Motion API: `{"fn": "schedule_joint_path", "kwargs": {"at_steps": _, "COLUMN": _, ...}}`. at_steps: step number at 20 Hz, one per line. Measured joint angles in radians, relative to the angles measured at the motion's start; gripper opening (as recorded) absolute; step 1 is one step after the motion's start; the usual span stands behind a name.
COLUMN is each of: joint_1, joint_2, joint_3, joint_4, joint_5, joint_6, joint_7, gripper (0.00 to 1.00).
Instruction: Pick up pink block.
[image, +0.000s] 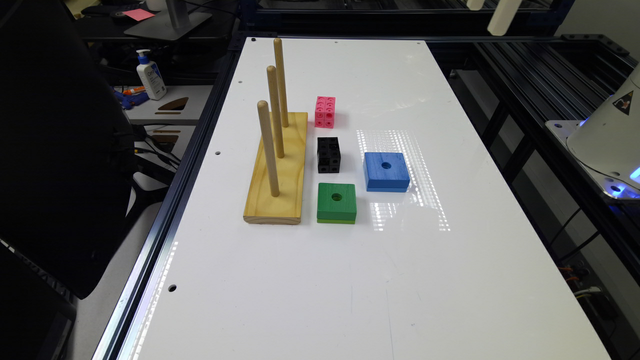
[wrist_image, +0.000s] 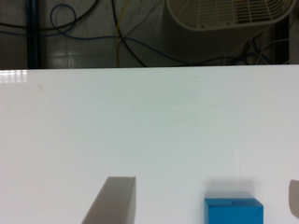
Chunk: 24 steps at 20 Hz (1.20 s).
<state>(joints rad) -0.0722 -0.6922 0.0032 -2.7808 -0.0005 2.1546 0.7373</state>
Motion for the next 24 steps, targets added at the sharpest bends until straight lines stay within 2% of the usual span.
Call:
{"fn": "schedule_joint_path", "kwargs": {"at_steps": 3, "joint_1": -0.015, "joint_2": 0.060, "joint_3": 0.000, "joint_4": 0.038, "joint_5": 0.0000, "joint_6": 0.022, "joint_7": -0.015, "gripper": 1.00}}
{"fn": "schedule_joint_path", "kwargs": {"at_steps": 9, "joint_1": -0.034, "joint_2": 0.167, "joint_3": -0.001, "joint_4": 0.118, "joint_5": -0.0002, "joint_6": 0.037, "joint_7": -0.035, "gripper": 1.00}}
{"fn": "schedule_joint_path", "kwargs": {"at_steps": 14, "joint_1": -0.068, "joint_2": 0.226, "joint_3": -0.001, "joint_4": 0.170, "joint_5": -0.0003, "joint_6": 0.038, "joint_7": -0.069, "gripper": 1.00}}
{"fn": "schedule_joint_path", "kwargs": {"at_steps": 17, "joint_1": -0.083, "joint_2": 0.257, "joint_3": -0.001, "joint_4": 0.199, "joint_5": -0.0003, "joint_6": 0.039, "joint_7": -0.084, "gripper": 1.00}}
{"fn": "schedule_joint_path", "kwargs": {"at_steps": 24, "joint_1": -0.097, "joint_2": 0.339, "joint_3": -0.001, "joint_4": 0.275, "joint_5": -0.0003, "joint_6": 0.040, "joint_7": -0.096, "gripper": 1.00}}
